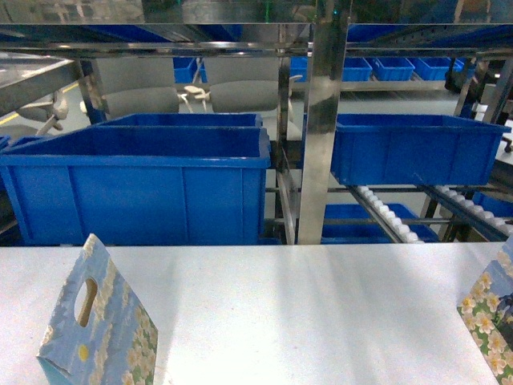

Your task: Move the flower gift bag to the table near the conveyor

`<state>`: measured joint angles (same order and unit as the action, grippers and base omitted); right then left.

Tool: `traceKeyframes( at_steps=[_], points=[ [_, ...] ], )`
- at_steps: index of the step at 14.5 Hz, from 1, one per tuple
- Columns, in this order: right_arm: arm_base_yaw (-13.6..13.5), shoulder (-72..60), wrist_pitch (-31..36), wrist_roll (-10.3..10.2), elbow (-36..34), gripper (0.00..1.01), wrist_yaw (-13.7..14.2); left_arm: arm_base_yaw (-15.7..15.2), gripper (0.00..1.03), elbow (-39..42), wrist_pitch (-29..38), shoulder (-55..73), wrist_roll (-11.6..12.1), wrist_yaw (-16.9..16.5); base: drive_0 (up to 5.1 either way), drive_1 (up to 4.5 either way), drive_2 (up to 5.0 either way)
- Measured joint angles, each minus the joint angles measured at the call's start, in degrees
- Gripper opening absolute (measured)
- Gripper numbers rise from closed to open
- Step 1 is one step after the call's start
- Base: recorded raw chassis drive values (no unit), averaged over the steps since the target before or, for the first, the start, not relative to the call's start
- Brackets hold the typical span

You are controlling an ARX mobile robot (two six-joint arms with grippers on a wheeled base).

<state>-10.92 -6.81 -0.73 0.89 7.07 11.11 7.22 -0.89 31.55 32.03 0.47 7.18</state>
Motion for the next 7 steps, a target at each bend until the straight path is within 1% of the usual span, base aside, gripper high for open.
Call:
traceKeyframes(
  at_steps=[1,2,3,4,7],
  points=[
    [1.4,0.7,0.0,0.0,-0.4,0.23,-1.2,-0.9,0.37,0.0,-1.9,-1.9,0.0,-0.6,0.0,0.0,0.0],
    [5.3,1.9,-0.2,0.0,-1.2,0.08,-6.3,-5.1,0.23,0.0,-5.1,-5.0,-0.1,-5.6,0.0,0.0,0.0],
    [11.0,2.5,-0.1,-0.2,-2.0,0.02,-9.8,-7.6,0.08,0.0,-7.2,-7.7,-0.3,-6.2,0.0,0.0,0.0],
    [11.2,3.1,0.0,-0.3,-2.9,0.02,-11.1,-7.2,0.02,0.0,-9.6,-10.2,-0.4,-7.1,0.0,0.0,0.0],
    [10.9,4.0,0.3,-0.3,-4.0,0.02,-11.1,-7.2,0.02,0.0,-14.5,-15.2,-0.4,-7.2,0.0,0.0,0.0]
  ],
)
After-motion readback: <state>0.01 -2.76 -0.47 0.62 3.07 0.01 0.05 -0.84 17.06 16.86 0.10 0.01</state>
